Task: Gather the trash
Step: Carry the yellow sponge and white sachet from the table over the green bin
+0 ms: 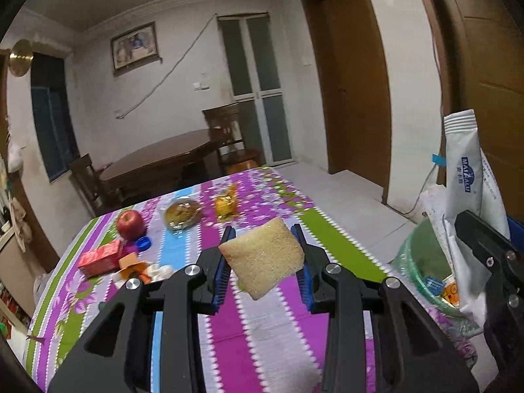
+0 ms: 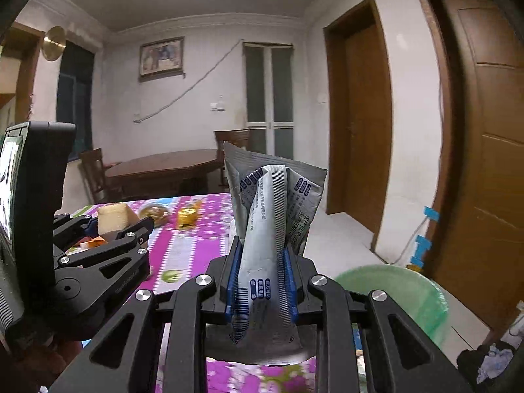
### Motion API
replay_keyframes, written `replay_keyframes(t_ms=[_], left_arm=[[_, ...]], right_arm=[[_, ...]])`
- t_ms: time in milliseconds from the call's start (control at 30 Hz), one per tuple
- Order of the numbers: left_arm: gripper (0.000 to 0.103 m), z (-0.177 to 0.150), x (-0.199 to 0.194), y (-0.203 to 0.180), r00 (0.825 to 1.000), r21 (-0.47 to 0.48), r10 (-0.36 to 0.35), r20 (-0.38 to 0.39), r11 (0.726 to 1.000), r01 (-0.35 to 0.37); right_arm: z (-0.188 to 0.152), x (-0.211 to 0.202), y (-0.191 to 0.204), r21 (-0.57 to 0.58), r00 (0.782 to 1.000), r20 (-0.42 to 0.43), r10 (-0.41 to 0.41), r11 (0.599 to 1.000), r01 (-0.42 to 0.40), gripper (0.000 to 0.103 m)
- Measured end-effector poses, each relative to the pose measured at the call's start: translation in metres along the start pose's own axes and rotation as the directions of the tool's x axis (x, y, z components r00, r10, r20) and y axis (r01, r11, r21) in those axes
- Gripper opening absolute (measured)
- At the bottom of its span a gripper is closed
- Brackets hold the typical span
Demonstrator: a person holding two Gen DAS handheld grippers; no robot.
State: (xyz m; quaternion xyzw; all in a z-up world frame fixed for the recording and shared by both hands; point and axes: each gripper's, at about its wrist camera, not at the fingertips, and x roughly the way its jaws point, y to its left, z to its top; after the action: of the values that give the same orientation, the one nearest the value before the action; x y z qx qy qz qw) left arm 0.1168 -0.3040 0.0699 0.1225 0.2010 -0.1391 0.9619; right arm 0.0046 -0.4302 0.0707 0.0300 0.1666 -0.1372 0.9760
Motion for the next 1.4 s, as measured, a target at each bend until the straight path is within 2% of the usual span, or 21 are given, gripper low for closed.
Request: replay_keyframes(t_ms=[167,467,1000,1267,1400], left_arm=[[0.033,0.003,0.007,-0.021,1.000,0.026,-0.029,-0.001,0.999,0.029],[0.033,0.001,0.018,-0.055,0.998,0.078,-0.068,-0.013,0.995,0.069],[0.033,0.002,0.033,-0.117,0.991,0.182,-0.133,-0.036,0.974,0.137],[0.033,0.010,0.042,-0.160,0.972,0.244,-0.226,-0.063,0.941,0.235],[0.033,0.012,0.046,-0.178,0.955,0.257,-0.285,-0.084,0.920,0.297]], right_arm=[[-0.006,-0.004,-0.034,0.021,0.999,-0.003,-0.050,0.999,0.050,0.025],[-0.014,-0.012,-0.064,0.023,0.993,-0.014,-0.119,0.993,0.119,0.025],[-0.014,-0.014,-0.124,0.012,0.968,-0.044,-0.245,0.969,0.246,0.025],[-0.019,-0.006,-0.166,0.045,0.952,-0.126,-0.277,0.958,0.285,0.025],[-0.027,0.000,-0.185,0.061,0.943,-0.179,-0.279,0.954,0.294,0.025]])
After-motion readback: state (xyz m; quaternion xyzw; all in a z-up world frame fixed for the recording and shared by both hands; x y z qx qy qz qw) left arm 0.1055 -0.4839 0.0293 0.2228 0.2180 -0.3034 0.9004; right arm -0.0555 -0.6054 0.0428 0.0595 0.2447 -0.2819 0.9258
